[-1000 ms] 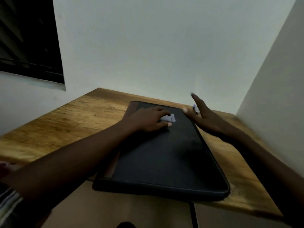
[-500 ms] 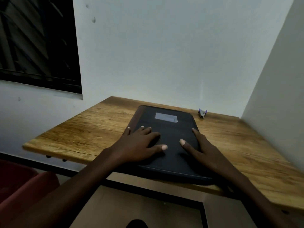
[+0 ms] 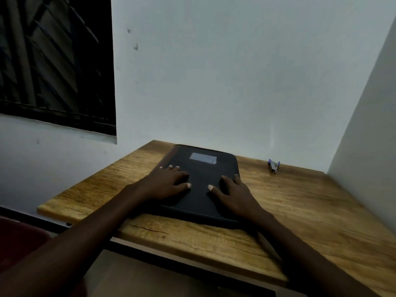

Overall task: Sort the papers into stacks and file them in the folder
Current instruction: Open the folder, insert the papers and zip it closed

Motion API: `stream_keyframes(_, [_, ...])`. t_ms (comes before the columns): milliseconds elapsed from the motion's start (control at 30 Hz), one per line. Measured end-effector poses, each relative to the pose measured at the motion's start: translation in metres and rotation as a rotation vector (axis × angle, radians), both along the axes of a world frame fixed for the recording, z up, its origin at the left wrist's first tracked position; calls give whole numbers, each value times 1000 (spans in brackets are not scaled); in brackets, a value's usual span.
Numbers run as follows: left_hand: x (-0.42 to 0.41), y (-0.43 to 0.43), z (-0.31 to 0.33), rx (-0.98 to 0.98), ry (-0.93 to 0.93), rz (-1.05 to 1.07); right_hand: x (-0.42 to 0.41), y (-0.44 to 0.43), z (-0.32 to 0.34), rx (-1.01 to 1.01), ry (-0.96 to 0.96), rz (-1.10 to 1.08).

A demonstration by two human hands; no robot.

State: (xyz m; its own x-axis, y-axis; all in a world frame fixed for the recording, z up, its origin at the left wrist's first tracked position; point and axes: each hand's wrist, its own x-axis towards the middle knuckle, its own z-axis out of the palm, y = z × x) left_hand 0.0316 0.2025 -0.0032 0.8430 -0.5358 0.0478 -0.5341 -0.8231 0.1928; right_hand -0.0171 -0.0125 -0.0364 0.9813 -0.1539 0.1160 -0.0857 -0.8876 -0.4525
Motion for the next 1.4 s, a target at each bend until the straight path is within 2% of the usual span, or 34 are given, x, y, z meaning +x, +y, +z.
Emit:
stream_keyframes(167, [42, 5, 0, 13, -36, 123, 39, 27, -9, -95, -17, 16])
stream_keyframes(367, [75, 19, -13, 5, -178, 245, 83, 56, -14, -87, -12, 21])
stream_keyframes(700, [116, 52, -25, -109, -178, 248, 124, 85, -17, -112, -14, 30])
stream_keyframes(1267, [121, 70, -24, -99, -151, 292, 130, 101, -14, -116, -35, 91])
stream_keyframes(1400, [116, 50, -16, -164, -142, 275, 123, 87, -9, -21, -65, 126])
